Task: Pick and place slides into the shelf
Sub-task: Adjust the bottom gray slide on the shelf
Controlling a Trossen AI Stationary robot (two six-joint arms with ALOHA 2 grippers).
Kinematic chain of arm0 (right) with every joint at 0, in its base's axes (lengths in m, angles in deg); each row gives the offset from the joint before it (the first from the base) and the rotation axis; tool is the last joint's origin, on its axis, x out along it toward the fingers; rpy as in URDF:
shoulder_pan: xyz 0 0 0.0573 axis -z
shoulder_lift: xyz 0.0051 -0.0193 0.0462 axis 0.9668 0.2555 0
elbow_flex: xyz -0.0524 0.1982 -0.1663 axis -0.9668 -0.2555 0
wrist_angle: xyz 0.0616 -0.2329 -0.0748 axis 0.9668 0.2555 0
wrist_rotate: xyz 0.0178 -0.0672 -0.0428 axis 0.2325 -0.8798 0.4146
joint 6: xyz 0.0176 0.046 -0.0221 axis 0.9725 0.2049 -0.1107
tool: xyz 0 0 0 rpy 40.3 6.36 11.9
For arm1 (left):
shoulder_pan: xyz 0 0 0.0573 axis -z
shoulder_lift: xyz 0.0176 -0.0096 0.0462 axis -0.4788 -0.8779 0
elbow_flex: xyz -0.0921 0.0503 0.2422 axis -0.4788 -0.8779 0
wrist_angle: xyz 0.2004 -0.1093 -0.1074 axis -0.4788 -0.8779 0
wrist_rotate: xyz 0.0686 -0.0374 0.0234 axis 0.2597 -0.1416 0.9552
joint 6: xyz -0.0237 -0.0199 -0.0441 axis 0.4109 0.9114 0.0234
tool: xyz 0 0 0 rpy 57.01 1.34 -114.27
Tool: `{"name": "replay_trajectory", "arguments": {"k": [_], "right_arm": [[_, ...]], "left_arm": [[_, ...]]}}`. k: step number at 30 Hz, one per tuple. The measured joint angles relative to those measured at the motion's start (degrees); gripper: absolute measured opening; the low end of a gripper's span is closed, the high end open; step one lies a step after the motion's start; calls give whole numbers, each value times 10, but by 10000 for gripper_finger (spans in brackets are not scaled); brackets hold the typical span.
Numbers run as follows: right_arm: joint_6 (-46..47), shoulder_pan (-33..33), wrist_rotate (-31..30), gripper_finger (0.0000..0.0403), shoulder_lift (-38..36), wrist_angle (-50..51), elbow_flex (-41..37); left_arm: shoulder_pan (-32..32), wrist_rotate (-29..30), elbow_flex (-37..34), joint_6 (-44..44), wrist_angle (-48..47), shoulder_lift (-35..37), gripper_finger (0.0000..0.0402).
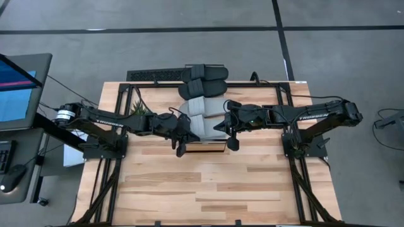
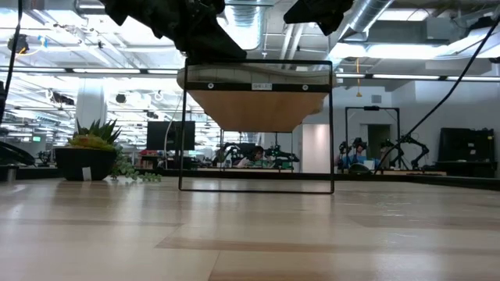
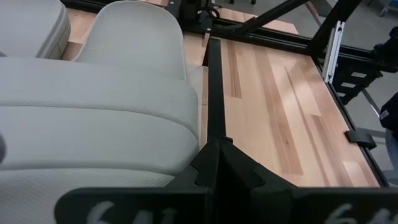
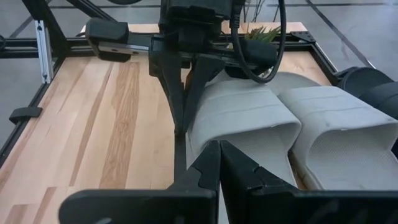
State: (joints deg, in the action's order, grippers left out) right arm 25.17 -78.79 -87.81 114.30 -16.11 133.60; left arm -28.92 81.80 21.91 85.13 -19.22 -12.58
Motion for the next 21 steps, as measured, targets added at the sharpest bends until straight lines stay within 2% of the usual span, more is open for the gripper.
{"name": "replay_trajectory", "arguments": {"k": [11,15,21], "right_arm": [[-6,0,0,0,0,0,0],[-6,0,0,0,0,0,0],[-6,0,0,0,0,1,0]], "left_arm": [[-1,-28,1,6,-11,6,10],[-1,-40,1,6,-17,20,39],[-1,-35,1,6,-25,61,102]]}}
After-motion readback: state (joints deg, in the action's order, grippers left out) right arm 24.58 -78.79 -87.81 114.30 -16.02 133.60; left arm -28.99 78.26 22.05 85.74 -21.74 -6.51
